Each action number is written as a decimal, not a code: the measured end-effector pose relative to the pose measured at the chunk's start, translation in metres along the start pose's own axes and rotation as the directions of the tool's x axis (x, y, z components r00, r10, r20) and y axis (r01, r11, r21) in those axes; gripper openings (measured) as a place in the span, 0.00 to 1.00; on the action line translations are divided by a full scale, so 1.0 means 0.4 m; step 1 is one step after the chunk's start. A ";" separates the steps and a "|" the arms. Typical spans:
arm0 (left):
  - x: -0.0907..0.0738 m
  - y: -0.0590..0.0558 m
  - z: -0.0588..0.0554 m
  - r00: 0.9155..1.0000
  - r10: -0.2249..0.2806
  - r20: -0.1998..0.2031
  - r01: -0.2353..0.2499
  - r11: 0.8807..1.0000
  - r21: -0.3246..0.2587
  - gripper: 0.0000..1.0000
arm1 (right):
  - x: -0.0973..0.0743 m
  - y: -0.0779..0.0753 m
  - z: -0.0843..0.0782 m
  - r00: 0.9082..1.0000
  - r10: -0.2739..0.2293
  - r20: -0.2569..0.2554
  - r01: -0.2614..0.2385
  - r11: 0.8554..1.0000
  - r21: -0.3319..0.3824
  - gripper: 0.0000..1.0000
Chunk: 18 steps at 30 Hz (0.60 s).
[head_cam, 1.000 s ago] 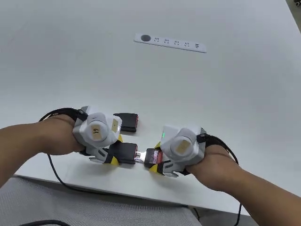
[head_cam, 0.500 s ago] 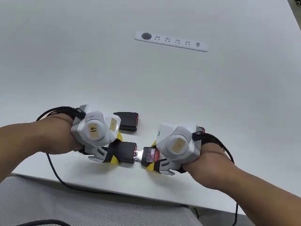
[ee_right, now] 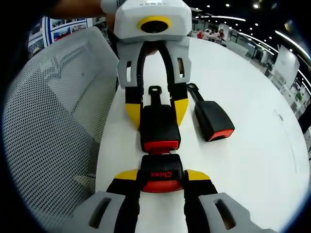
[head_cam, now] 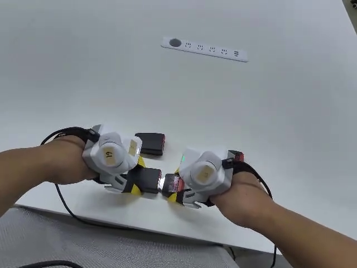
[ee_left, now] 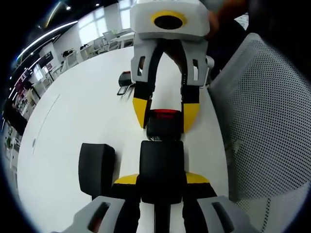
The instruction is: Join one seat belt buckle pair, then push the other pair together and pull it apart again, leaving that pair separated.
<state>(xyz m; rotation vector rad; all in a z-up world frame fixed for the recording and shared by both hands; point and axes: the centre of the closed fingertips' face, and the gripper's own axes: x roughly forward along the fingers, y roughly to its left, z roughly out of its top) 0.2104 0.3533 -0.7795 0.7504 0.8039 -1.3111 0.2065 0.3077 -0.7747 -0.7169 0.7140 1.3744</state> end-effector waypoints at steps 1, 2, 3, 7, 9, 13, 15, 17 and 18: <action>0.000 0.000 0.000 1.000 0.000 -0.002 0.000 1.000 0.001 0.33 | -0.001 0.000 0.000 1.000 -0.001 -0.001 0.001 1.000 -0.001 0.30; 0.000 -0.001 0.002 1.000 0.000 -0.005 0.000 1.000 0.002 0.33 | -0.002 0.000 0.000 1.000 -0.002 -0.001 0.002 1.000 -0.001 0.30; 0.000 -0.001 0.002 1.000 -0.001 -0.006 0.001 1.000 0.003 0.33 | -0.003 0.000 -0.001 1.000 -0.002 -0.001 0.002 1.000 0.000 0.30; -0.001 -0.002 -0.001 1.000 0.001 0.009 -0.001 1.000 -0.008 0.34 | -0.011 0.002 -0.009 1.000 0.002 -0.002 -0.002 1.000 -0.002 0.30; -0.002 -0.001 -0.004 1.000 0.003 0.022 -0.003 1.000 -0.010 0.33 | -0.013 -0.001 -0.013 1.000 0.002 0.002 -0.002 1.000 -0.023 0.30; -0.003 -0.001 -0.001 0.999 0.007 0.034 -0.007 1.000 -0.014 0.33 | -0.017 -0.002 -0.019 1.000 0.007 0.008 -0.006 0.999 -0.034 0.30; -0.004 0.002 -0.005 0.999 0.008 0.044 -0.007 1.000 -0.020 0.33 | -0.016 -0.002 -0.022 1.000 0.006 0.007 -0.005 0.999 -0.037 0.30; -0.004 0.002 -0.003 0.999 0.006 0.046 -0.005 1.000 -0.018 0.33 | -0.016 -0.002 -0.023 1.000 0.004 0.004 -0.003 0.999 -0.034 0.30; -0.004 0.001 -0.001 0.999 0.005 0.045 -0.004 1.000 -0.017 0.33 | -0.019 0.000 -0.026 1.000 0.002 0.003 -0.002 0.999 -0.034 0.30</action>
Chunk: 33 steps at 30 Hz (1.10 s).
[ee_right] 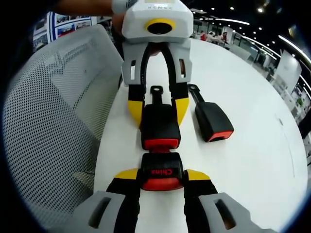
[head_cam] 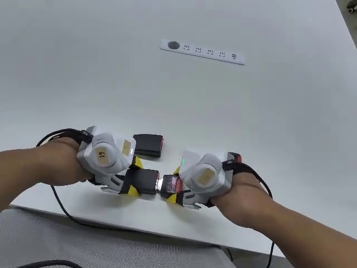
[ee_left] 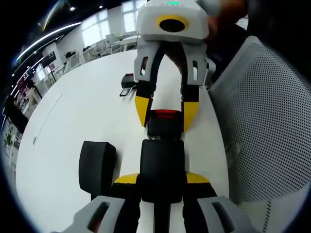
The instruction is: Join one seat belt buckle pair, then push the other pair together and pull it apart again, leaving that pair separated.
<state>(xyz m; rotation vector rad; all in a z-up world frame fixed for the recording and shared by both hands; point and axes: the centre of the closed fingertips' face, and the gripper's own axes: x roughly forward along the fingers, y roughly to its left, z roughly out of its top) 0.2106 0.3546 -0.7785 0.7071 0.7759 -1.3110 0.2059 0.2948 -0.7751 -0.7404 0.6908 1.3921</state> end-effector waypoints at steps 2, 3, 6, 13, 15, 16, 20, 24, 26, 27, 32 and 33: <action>0.000 -0.001 0.001 1.000 -0.003 -0.002 0.003 1.000 0.001 0.33 | 0.001 -0.001 -0.002 1.000 -0.003 -0.003 0.003 1.000 0.002 0.30; 0.000 -0.001 0.000 1.000 -0.004 -0.003 0.004 1.000 0.002 0.33 | 0.001 -0.002 -0.003 1.000 -0.005 -0.005 0.005 1.000 0.003 0.30; 0.001 0.000 0.000 1.000 -0.005 -0.002 0.005 1.000 0.001 0.33 | -0.001 -0.004 -0.008 1.000 -0.008 -0.010 0.008 1.000 0.004 0.30; 0.004 0.005 -0.006 1.000 -0.007 -0.003 0.007 1.000 0.000 0.33 | 0.005 -0.009 -0.010 1.000 -0.006 -0.018 0.006 1.000 0.008 0.31; 0.004 0.006 -0.006 1.000 -0.007 -0.004 0.007 1.000 0.004 0.33 | 0.005 -0.010 -0.009 1.000 -0.006 -0.022 0.006 1.000 0.007 0.31; 0.005 0.006 -0.008 1.000 -0.007 -0.005 0.007 1.000 0.004 0.33 | 0.004 -0.010 -0.010 1.000 -0.006 -0.022 0.006 1.000 0.006 0.31; 0.005 0.005 -0.008 1.000 -0.008 -0.008 0.008 1.000 0.008 0.33 | 0.007 -0.011 -0.010 1.000 -0.009 -0.027 0.009 1.000 0.003 0.31; 0.003 0.002 -0.006 1.000 -0.008 -0.009 0.008 1.000 0.007 0.33 | 0.008 -0.013 -0.010 0.999 -0.011 -0.030 0.011 1.000 0.003 0.31; 0.003 0.003 -0.007 1.000 -0.008 -0.008 0.008 1.000 0.006 0.33 | 0.010 -0.013 -0.010 0.999 -0.012 -0.030 0.012 1.000 0.003 0.31; 0.003 0.003 -0.007 1.000 -0.008 -0.009 0.008 1.000 0.006 0.33 | 0.010 -0.013 -0.010 0.999 -0.012 -0.031 0.013 1.000 0.003 0.31; 0.003 0.004 -0.009 1.000 -0.006 -0.012 0.006 1.000 0.007 0.33 | 0.011 -0.012 -0.010 0.999 -0.017 -0.032 0.017 1.000 0.006 0.31; 0.003 0.003 -0.009 1.000 -0.006 -0.012 0.006 1.000 0.006 0.33 | 0.010 -0.013 -0.009 0.999 -0.017 -0.032 0.017 1.000 0.009 0.31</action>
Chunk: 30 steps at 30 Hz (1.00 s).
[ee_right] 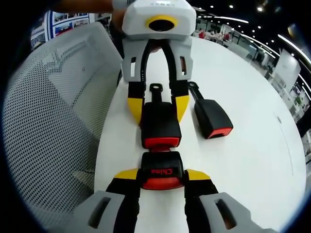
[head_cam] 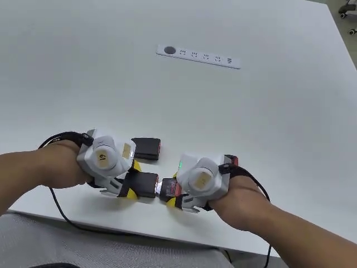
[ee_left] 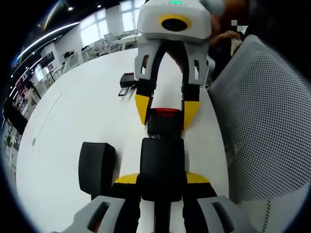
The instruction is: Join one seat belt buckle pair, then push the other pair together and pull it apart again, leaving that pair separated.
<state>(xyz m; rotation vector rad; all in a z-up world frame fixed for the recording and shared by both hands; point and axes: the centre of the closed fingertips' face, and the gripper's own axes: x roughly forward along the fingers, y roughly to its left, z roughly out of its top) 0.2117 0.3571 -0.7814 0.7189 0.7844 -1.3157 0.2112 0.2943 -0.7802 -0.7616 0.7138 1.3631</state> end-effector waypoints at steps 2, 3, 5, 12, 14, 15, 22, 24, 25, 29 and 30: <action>0.000 -0.001 0.001 1.000 0.001 -0.007 -0.001 1.000 -0.001 0.33 | 0.000 0.000 0.001 1.000 0.000 -0.004 0.000 1.000 0.006 0.31; 0.001 -0.001 0.002 1.000 0.002 -0.018 -0.002 1.000 0.005 0.34 | 0.000 0.000 0.000 1.000 0.001 -0.007 -0.001 1.000 0.005 0.32; 0.001 -0.001 0.002 1.000 0.004 -0.026 -0.004 1.000 0.007 0.34 | -0.004 0.004 0.002 1.000 0.004 -0.014 -0.004 1.000 0.004 0.32; 0.002 -0.004 0.004 0.999 0.000 -0.033 0.000 1.000 -0.015 0.35 | -0.003 0.006 0.002 1.000 -0.004 -0.012 0.004 1.000 0.011 0.33; 0.003 -0.003 0.004 0.999 -0.001 -0.039 0.000 1.000 -0.014 0.35 | -0.007 0.007 0.004 1.000 -0.008 -0.008 0.008 1.000 0.014 0.33; 0.002 -0.003 0.005 0.999 0.000 -0.044 -0.001 1.000 -0.011 0.35 | -0.006 0.006 0.005 1.000 -0.010 -0.005 0.010 1.000 0.014 0.33; -0.008 -0.004 0.001 0.996 0.029 -0.083 -0.028 1.000 0.014 0.37 | -0.017 0.001 0.022 0.999 -0.031 0.034 0.029 0.999 0.036 0.34; -0.021 -0.001 0.002 0.996 0.038 -0.079 -0.038 0.999 0.006 0.37 | -0.020 -0.004 0.026 0.998 -0.037 0.045 0.035 0.999 0.042 0.34; -0.029 0.001 0.007 0.996 0.045 -0.071 -0.045 0.999 -0.003 0.38 | -0.021 -0.004 0.027 0.998 -0.035 0.049 0.033 0.999 0.043 0.34; -0.061 0.016 0.032 0.997 0.068 -0.024 -0.069 0.997 -0.044 0.38 | -0.045 -0.006 0.037 0.997 -0.038 0.066 0.035 0.998 0.050 0.32; -0.072 0.023 0.039 0.997 0.077 -0.011 -0.077 0.995 -0.056 0.38 | -0.052 -0.007 0.037 0.997 -0.037 0.068 0.034 0.998 0.054 0.31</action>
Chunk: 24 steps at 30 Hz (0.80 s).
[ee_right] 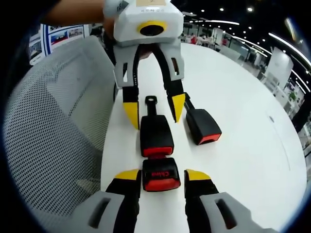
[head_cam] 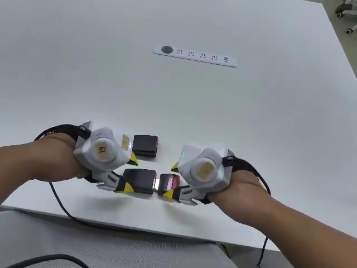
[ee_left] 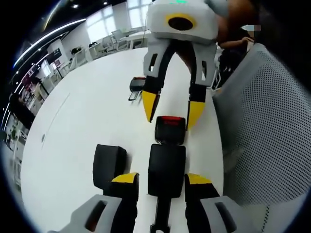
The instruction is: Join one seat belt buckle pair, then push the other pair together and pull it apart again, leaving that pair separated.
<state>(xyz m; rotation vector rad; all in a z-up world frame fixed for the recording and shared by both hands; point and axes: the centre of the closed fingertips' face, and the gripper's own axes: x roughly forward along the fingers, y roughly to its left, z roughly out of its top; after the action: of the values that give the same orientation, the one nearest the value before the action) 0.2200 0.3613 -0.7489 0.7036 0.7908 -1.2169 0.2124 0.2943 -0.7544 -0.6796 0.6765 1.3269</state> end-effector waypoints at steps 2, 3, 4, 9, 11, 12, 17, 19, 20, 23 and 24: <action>-0.013 0.011 0.010 1.000 0.012 0.018 -0.012 1.000 -0.021 0.39 | -0.012 0.002 0.001 1.000 0.004 -0.005 -0.004 1.000 0.000 0.29; -0.022 0.015 0.029 0.999 0.017 0.052 -0.014 0.998 -0.064 0.39 | -0.019 0.000 -0.002 1.000 -0.003 -0.014 0.002 1.000 -0.012 0.30; -0.028 0.019 0.033 0.998 0.016 0.059 -0.012 0.998 -0.069 0.39 | -0.023 -0.003 -0.002 1.000 -0.008 -0.012 0.008 1.000 -0.020 0.30; -0.037 0.036 0.044 0.998 0.041 0.041 -0.040 0.999 -0.032 0.39 | -0.041 -0.028 -0.011 1.000 -0.029 -0.008 0.029 0.999 -0.016 0.30; -0.036 0.054 0.045 0.997 0.056 0.050 -0.054 0.998 -0.031 0.40 | -0.053 -0.043 -0.022 0.999 -0.042 -0.011 0.042 0.999 -0.011 0.30; -0.033 0.060 0.045 0.997 0.061 0.048 -0.059 0.998 -0.033 0.40 | -0.058 -0.055 -0.030 0.998 -0.053 -0.016 0.053 0.999 -0.009 0.30; -0.030 0.082 0.034 0.997 0.078 0.014 -0.078 0.996 -0.041 0.42 | -0.080 -0.094 -0.065 0.996 -0.080 -0.031 0.080 0.997 0.005 0.31; -0.031 0.094 0.036 0.996 0.083 0.015 -0.082 0.996 -0.039 0.42 | -0.095 -0.111 -0.079 0.995 -0.091 -0.038 0.091 0.996 -0.015 0.32; -0.032 0.101 0.035 0.996 0.090 0.014 -0.089 0.995 -0.034 0.42 | -0.099 -0.115 -0.083 0.995 -0.091 -0.040 0.091 0.996 -0.019 0.32; -0.032 0.118 0.031 0.994 0.105 0.006 -0.104 0.994 -0.041 0.43 | -0.112 -0.139 -0.103 0.994 -0.090 -0.054 0.087 0.995 -0.046 0.30; -0.030 0.125 0.025 0.995 0.104 0.002 -0.104 0.994 -0.045 0.43 | -0.115 -0.146 -0.108 0.994 -0.092 -0.057 0.089 0.995 -0.053 0.30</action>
<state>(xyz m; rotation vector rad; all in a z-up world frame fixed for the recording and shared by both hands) 0.2686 0.3699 -0.7309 0.6968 0.7659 -1.1036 0.2626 0.2254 -0.7428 -0.7847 0.6539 1.2475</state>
